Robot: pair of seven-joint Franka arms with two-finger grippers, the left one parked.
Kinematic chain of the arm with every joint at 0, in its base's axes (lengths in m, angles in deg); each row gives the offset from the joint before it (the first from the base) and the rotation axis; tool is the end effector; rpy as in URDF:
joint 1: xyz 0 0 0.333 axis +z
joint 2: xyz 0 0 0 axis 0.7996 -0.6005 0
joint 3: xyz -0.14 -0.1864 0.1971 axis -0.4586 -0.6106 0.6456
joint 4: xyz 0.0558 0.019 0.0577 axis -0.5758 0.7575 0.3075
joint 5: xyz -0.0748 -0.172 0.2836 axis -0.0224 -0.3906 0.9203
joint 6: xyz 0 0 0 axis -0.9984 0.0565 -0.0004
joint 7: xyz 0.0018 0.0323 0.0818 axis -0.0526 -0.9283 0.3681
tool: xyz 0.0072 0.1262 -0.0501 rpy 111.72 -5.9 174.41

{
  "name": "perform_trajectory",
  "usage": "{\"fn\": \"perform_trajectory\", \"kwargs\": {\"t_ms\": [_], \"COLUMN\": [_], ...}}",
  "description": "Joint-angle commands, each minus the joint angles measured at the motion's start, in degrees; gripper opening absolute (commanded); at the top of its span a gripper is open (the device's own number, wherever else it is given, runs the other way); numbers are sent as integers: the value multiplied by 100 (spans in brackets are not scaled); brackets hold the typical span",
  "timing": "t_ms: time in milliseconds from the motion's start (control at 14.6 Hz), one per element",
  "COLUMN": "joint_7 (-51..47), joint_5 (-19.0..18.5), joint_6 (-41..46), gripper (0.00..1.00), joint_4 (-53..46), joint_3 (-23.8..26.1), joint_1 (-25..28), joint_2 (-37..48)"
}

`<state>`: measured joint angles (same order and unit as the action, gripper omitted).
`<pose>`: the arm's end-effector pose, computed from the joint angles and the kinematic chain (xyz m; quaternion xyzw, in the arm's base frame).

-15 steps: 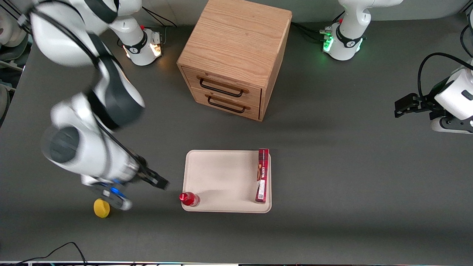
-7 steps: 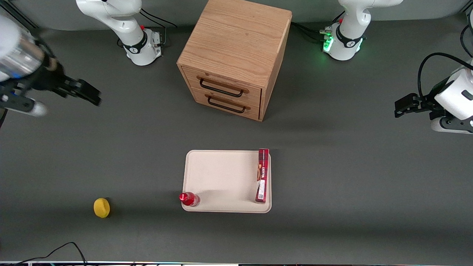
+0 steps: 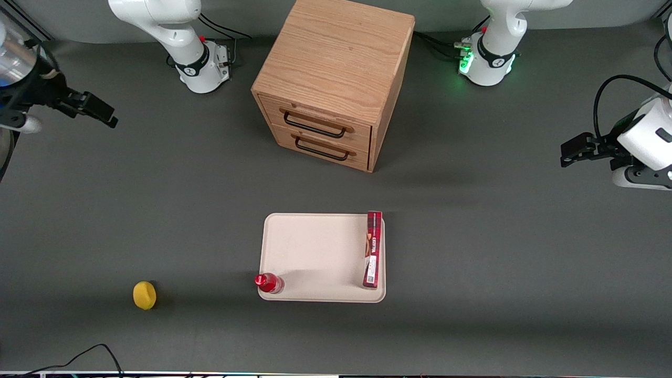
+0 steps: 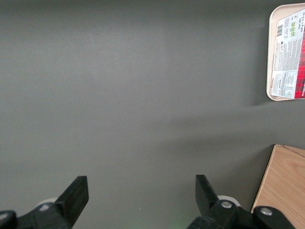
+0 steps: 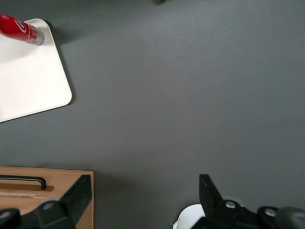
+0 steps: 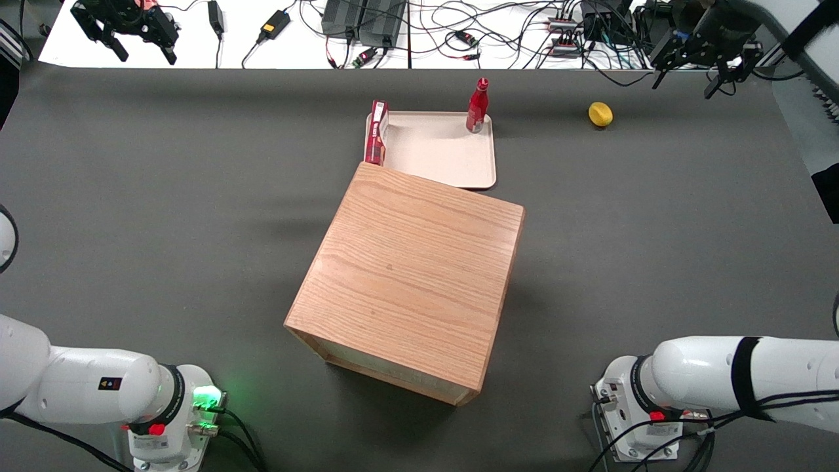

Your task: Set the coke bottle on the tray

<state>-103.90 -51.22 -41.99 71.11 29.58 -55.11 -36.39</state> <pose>0.4196 0.0345 0.5893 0.9891 -0.1445 -0.0241 0.0114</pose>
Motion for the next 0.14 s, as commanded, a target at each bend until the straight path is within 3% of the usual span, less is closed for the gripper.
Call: {"fn": "perform_trajectory", "kwargs": {"t_ms": [0, 68], "joint_7": [14, 40], "joint_5": [138, 138], "joint_6": [-97, -45], "gripper": [100, 100], "joint_4": [-89, -143], "joint_3": [-143, -249], "joint_1": [0, 9], "joint_2": [41, 22]}}
